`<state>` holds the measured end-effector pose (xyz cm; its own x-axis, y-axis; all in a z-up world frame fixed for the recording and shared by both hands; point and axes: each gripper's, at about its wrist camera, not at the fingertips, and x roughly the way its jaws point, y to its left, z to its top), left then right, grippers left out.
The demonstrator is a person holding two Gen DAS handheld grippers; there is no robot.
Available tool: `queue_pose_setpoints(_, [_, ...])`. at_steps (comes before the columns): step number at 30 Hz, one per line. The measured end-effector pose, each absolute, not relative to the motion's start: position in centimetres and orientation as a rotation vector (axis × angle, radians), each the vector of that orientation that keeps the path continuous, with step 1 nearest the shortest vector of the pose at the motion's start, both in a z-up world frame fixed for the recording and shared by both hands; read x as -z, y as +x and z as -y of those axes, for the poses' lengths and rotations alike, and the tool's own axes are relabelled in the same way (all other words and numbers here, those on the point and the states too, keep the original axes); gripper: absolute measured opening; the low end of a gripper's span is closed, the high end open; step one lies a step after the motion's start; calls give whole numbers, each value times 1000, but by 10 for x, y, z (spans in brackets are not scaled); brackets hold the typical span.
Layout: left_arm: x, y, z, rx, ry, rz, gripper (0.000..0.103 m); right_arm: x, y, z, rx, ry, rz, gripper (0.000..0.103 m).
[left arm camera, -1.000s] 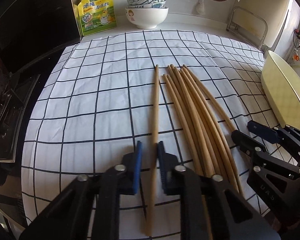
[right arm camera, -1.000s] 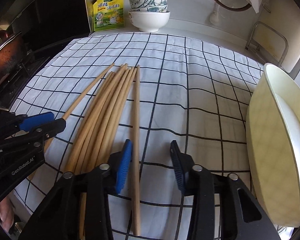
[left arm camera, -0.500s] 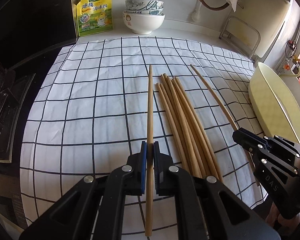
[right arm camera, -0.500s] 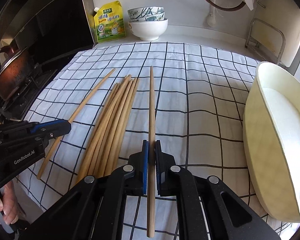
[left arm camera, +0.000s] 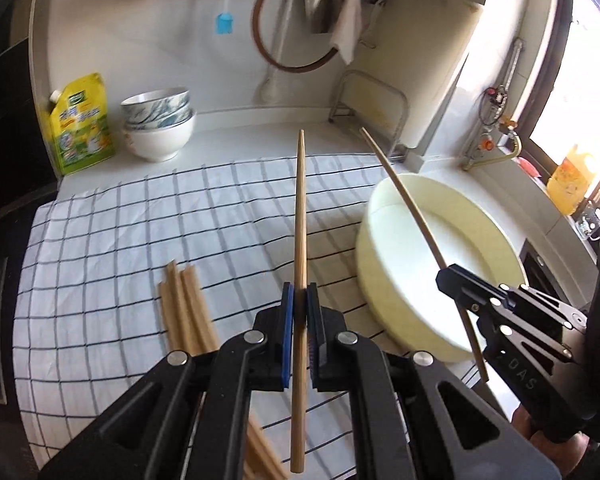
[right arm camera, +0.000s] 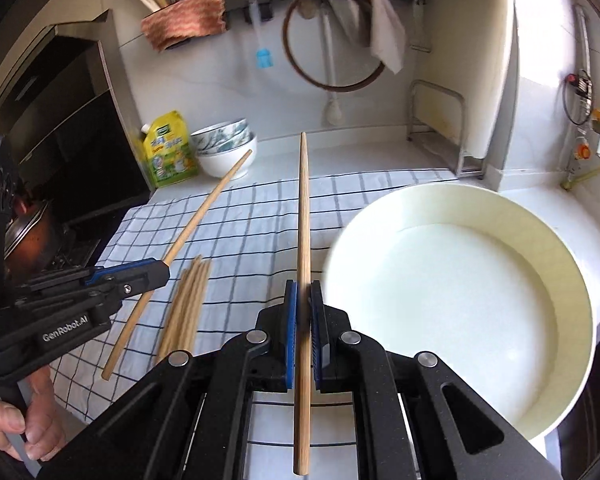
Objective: Organize utensils
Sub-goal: 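Carry both chopsticks over the white basin and open both tools to drop them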
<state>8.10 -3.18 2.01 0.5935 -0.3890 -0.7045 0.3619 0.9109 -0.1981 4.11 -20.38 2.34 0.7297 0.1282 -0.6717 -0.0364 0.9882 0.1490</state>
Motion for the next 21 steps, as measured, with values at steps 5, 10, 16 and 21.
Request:
queue_pose_setpoints(5, [-29,95,106,562,1,-813,7,-11,45,267,41,170,-785,7])
queue_pose_setpoints(10, [-14,112,172,636,52,-860,7,9,50,312,101,233,-828,7])
queue_pose_setpoints(16, [14,125,209,659,94,-937,7,31,58,336,124,281,-877,7])
queue_pose_setpoints(21, [22,128,219,642,115,-946,9,35,60,341,134,289,-882,7])
